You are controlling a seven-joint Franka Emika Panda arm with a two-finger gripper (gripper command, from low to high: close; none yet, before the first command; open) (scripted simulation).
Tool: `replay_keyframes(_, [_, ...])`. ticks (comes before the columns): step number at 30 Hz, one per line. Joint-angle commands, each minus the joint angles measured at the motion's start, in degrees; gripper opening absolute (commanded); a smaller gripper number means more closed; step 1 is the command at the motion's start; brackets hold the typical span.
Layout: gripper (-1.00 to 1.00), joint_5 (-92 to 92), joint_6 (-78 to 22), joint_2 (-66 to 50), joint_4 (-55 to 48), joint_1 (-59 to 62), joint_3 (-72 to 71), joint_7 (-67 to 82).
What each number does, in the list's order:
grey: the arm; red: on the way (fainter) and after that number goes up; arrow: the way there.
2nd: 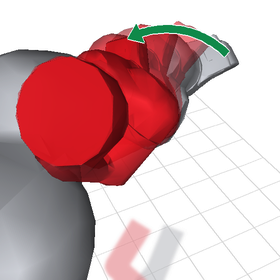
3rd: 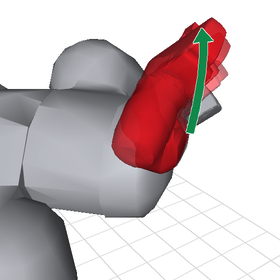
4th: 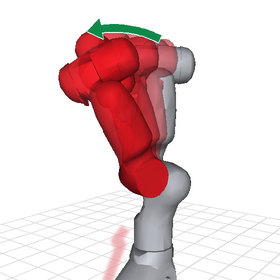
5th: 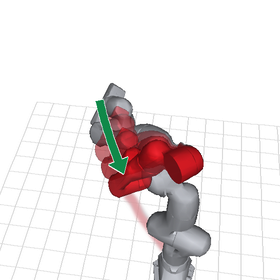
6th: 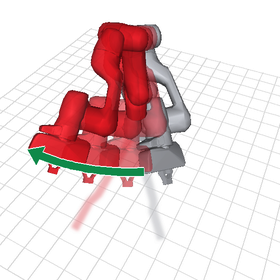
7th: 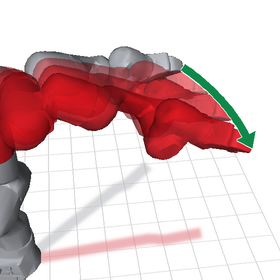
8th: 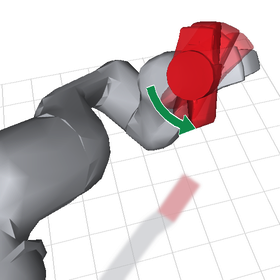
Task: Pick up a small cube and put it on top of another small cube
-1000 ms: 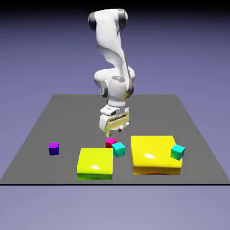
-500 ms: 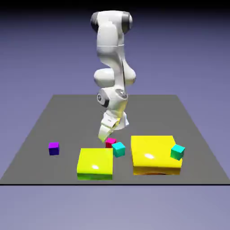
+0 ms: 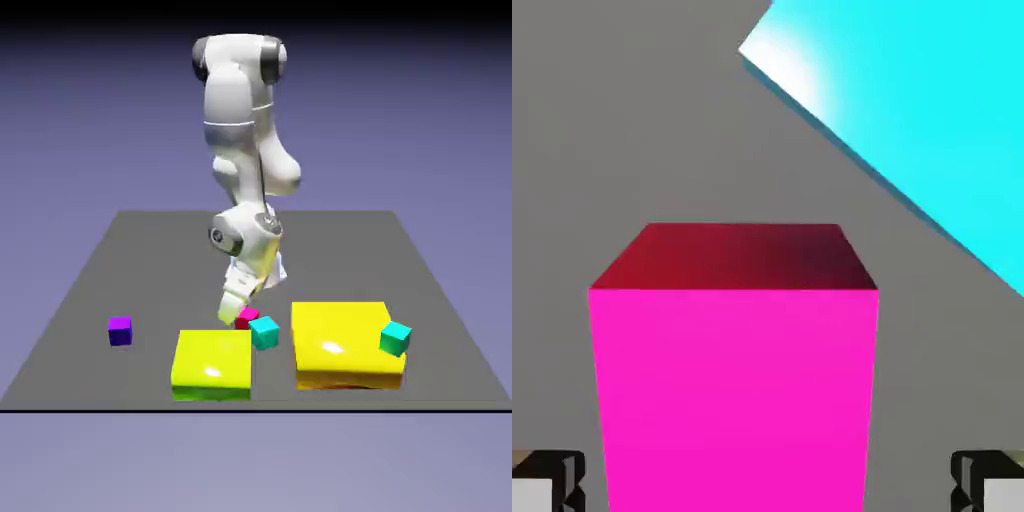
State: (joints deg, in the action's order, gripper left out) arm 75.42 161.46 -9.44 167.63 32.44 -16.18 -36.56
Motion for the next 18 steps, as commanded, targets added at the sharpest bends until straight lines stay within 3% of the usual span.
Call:
replay_keyframes(1, [0.0, 1.14, 0.19, -0.78, -0.28, 2.08, -1.83, -0.9])
replay_keyframes(7, [0.0, 7.63, 1.25, -5.24, -1.89, 13.88, -12.2, -6.04])
replay_keyframes(8, [-1.0, 7.63, 1.25, -5.24, -1.89, 13.88, -12.2, -6.04])
replay_keyframes(18, [-1.0, -2.63, -0.43, 1.81, 0.65, -4.79, 4.21, 2.09])
